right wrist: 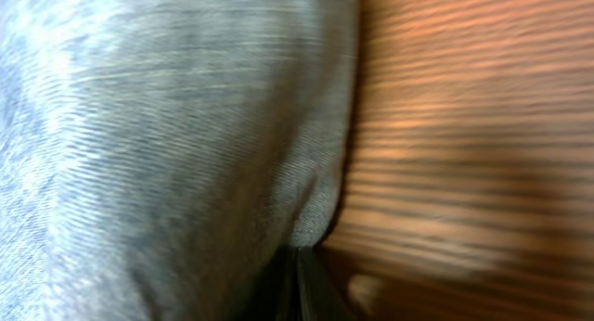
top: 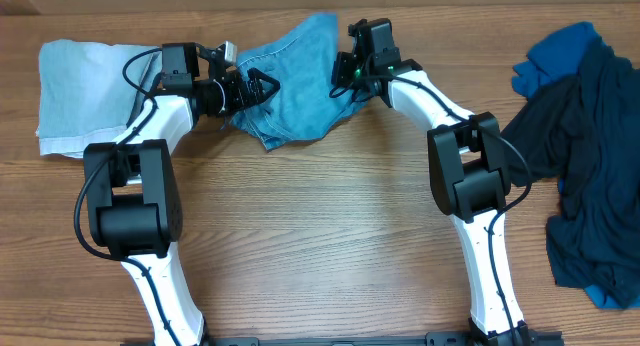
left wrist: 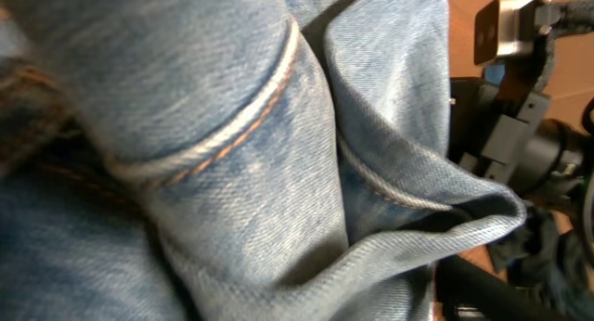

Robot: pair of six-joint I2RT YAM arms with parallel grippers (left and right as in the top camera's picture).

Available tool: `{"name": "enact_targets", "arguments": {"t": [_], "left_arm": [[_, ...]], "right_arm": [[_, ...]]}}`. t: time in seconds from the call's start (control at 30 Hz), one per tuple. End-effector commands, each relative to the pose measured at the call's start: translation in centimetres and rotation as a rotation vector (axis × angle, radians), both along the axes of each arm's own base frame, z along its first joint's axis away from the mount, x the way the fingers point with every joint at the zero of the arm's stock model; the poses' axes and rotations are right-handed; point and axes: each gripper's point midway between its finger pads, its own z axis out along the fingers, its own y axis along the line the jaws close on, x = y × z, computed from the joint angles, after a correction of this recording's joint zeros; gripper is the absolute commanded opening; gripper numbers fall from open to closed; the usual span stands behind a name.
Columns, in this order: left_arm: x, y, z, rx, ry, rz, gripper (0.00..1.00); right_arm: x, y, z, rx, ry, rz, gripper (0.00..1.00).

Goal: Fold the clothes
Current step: 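Grasp the folded jeans with both grippers from either side, then carry the jeans leftward with the left gripper onto the grey cloth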

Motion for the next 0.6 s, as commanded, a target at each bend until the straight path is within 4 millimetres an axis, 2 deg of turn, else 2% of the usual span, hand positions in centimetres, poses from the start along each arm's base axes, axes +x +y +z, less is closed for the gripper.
{"name": "enact_targets", "arguments": {"t": [0.0, 0.03, 0.1, 0.13, 0.17, 0.2, 0.23, 0.27, 0.33, 0.4, 0.43, 0.47, 0.53, 0.57], "left_arm": [[-0.9, -3.2, -0.5, -0.009, -0.002, -0.080, 0.46], [-0.9, -3.2, -0.6, -0.003, 0.000, -0.076, 0.35], [-0.8, -3.2, -0.5, -0.003, -0.001, -0.075, 0.20], [-0.8, -3.2, -0.5, -0.006, 0.000, -0.073, 0.09], [-0.7, -3.2, -0.4, -0.015, -0.002, -0.071, 0.04], [-0.6, -3.6, 0.8, -0.063, -0.032, -0.101, 0.04], [0.0, -3.0, 2.4, -0.105, -0.046, -0.094, 0.04], [0.9, -1.8, 4.3, -0.111, -0.075, -0.064, 0.04], [2.5, 1.6, 10.8, -0.075, -0.196, 0.032, 0.04], [3.0, 5.3, 16.7, -0.006, -0.298, 0.188, 0.04], [2.5, 8.3, 21.0, 0.053, -0.370, 0.313, 0.04], [0.6, 12.1, 26.2, 0.101, -0.435, 0.476, 0.04], [-3.0, 17.5, 31.6, 0.160, -0.497, 0.687, 0.04], [-5.3, 20.4, 33.6, 0.190, -0.515, 0.798, 0.04]], "right_arm": [[-5.2, 7.7, 0.3, 0.140, 0.082, 0.236, 0.04], [-5.4, 7.9, 0.5, 0.155, 0.088, 0.250, 0.04], [-6.1, 8.6, 0.9, 0.194, 0.103, 0.290, 0.04], [-6.4, 8.8, 1.1, 0.211, 0.110, 0.307, 0.04], [-6.6, 8.8, 1.3, 0.215, 0.120, 0.310, 0.04], [-6.2, 7.8, 2.1, 0.213, 0.126, 0.291, 0.04], [-5.2, 6.2, 3.6, 0.212, 0.117, 0.260, 0.04], [-3.8, 3.6, 5.7, 0.195, 0.101, 0.201, 0.04], [-2.2, -1.9, 9.7, 0.120, 0.081, 0.088, 0.04], [-2.6, -5.1, 12.5, 0.082, 0.083, 0.042, 0.04], [-3.3, -6.3, 14.2, 0.068, 0.079, 0.040, 0.04], [-4.0, -7.3, 15.8, 0.047, 0.075, 0.026, 0.04], [-4.8, -7.7, 17.7, 0.023, 0.053, 0.025, 0.04], [-5.2, -7.6, 18.7, 0.019, 0.040, 0.026, 0.04]]}}
